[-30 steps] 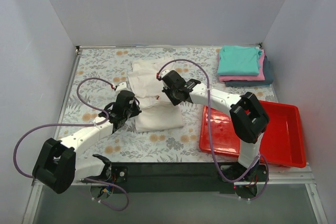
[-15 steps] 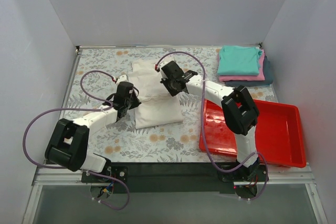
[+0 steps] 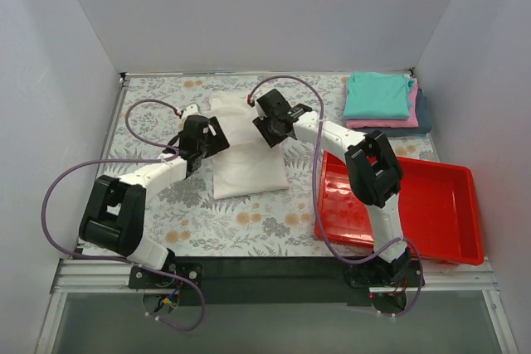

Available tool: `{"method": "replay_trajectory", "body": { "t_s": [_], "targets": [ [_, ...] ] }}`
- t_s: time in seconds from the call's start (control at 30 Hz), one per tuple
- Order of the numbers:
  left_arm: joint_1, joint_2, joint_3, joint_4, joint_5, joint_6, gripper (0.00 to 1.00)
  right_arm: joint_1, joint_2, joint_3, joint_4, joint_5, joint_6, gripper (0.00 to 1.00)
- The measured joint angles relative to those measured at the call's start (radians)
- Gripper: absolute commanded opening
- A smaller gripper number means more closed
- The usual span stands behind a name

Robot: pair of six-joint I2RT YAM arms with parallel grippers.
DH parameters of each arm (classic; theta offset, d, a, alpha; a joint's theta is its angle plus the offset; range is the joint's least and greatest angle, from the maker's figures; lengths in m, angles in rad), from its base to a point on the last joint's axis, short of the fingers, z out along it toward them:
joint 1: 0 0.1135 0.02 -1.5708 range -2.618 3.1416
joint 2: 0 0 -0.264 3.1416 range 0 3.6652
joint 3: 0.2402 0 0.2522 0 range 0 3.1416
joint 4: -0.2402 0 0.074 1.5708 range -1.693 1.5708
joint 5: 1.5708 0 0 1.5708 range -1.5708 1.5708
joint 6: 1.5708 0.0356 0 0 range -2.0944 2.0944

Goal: Fold and stack the t-shirts
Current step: Fold the tshirt

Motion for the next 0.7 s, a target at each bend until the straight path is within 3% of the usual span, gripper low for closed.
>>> {"method": "replay_trajectory", "body": {
  "t_s": [0.07,0.2,0.47,0.7],
  "targets": [
    [0.0,-0.004,0.039,-0.007,-0.018,0.006,0.78,-0.002,-0.003,0.021,-0.001,0.011,-0.009,0.49],
    [0.0,-0.06,0.069,-0.008,-0.043,0.01,0.79,-0.007,-0.052,0.014,-0.007,0.03,-0.01,0.58],
    [-0.108,-0.214,-0.085,0.097,-0.014,-0.039,0.79,-0.007,-0.309,-0.218,0.087,-0.078,0.019,0.59],
    [-0.153,-0.073,-0.157,0.17,0.077,-0.092,0.79,-0.007,-0.293,-0.32,0.169,-0.254,0.056,0.54]
  ]
}}
